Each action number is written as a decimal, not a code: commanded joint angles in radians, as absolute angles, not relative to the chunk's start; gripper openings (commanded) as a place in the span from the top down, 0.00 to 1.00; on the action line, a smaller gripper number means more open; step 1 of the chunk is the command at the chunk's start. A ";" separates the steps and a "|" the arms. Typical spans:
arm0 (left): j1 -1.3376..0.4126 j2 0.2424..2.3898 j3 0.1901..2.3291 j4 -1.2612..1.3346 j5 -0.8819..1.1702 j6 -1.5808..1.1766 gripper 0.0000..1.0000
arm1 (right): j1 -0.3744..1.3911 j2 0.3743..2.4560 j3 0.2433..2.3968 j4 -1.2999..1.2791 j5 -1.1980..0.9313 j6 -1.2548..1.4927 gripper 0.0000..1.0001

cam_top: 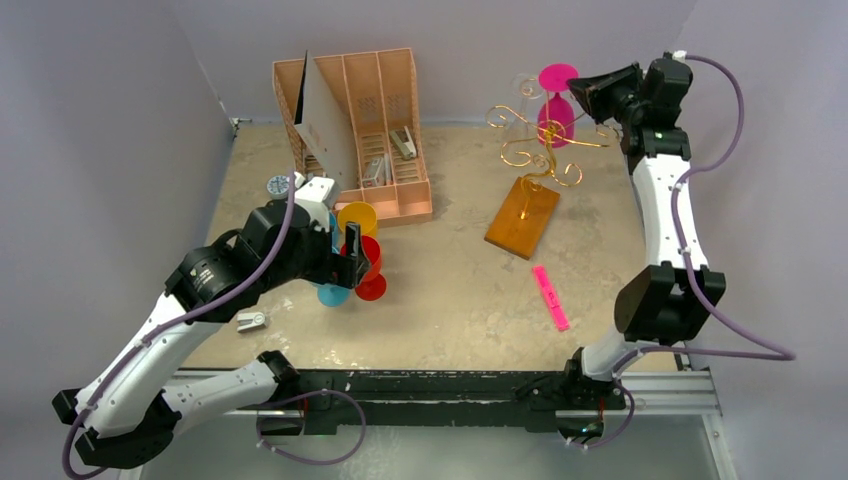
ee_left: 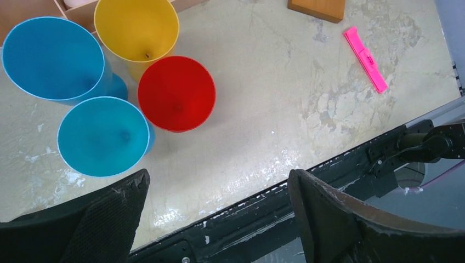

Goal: Take the wine glass off the wine glass rack
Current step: Pick up the wine glass from the wine rack, then place the wine glass at the center of the board.

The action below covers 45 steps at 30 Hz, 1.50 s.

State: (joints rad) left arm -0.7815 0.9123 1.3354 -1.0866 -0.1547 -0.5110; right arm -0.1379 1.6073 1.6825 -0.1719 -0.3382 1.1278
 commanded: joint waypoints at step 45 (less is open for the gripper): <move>-0.782 0.913 1.317 -1.023 -0.122 -0.512 0.05 | -0.148 0.982 1.508 -0.445 -0.073 0.471 1.00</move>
State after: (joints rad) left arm -0.7815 0.9287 1.3117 -1.0618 -0.1081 -0.5056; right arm -0.1452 1.0798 1.5387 -0.3882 -0.0513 0.5083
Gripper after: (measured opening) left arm 0.951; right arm 0.008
